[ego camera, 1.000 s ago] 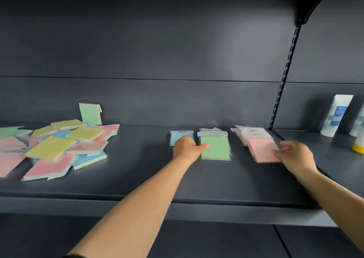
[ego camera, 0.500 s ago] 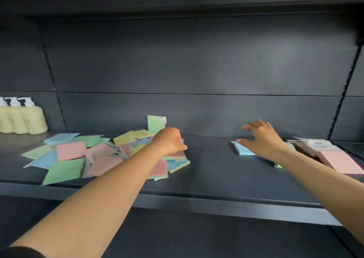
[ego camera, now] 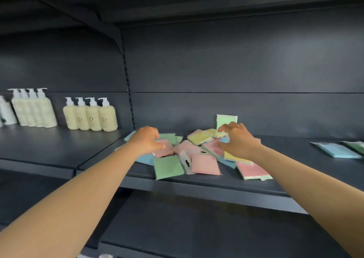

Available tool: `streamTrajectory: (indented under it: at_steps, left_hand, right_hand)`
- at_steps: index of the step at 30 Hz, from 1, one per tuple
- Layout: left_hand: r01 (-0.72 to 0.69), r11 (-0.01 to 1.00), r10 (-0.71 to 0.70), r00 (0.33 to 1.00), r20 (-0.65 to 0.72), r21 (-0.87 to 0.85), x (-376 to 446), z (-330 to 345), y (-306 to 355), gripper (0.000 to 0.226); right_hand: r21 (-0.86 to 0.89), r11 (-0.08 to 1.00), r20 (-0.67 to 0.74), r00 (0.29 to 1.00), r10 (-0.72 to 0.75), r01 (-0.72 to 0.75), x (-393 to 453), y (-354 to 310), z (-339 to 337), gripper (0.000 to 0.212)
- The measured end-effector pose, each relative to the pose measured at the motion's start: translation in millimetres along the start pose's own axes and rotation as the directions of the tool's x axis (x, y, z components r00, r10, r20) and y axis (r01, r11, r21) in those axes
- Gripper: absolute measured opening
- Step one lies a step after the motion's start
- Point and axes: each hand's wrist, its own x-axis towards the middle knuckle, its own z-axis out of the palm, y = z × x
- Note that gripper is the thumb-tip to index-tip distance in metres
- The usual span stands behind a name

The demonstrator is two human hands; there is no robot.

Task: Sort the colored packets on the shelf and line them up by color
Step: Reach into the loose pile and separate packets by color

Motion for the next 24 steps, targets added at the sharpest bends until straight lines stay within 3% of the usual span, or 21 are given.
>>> streamTrajectory:
  at_steps: [9, 13, 19, 22, 24]
  left_hand:
    - [0.162, 0.972, -0.162, 0.987, 0.014, -0.169, 25.6, 8.5, -107.3, 0.048]
    - [0.210, 0.945, -0.207, 0.978, 0.041, -0.250, 50.3, 14.8, -140.0, 0.046]
    - [0.291, 0.877, -0.282, 0.956, 0.080, -0.382, 103.7, 39.7, -175.5, 0.028]
    - [0.338, 0.820, -0.322, 0.940, 0.117, -0.462, 131.2, 53.5, -183.5, 0.033]
    - [0.387, 0.774, -0.359, 0.920, 0.156, -0.501, 149.2, 57.8, -185.1, 0.053]
  right_hand:
    - [0.053, 0.997, 0.197, 0.978, -0.066, 0.056, 63.0, -82.5, 69.6, 0.061]
    - [0.064, 0.998, 0.319, 0.947, -0.039, 0.020, 91.3, -104.9, 97.1, 0.058]
    - [0.200, 0.974, 0.379, 0.925, 0.020, -0.103, 136.2, -113.6, 118.2, 0.059]
    - [0.213, 0.971, 0.439, 0.898, 0.002, -0.106, 158.3, -116.3, 118.8, 0.057]
    - [0.194, 0.973, 0.465, 0.885, 0.018, -0.122, 170.8, -118.4, 116.5, 0.062]
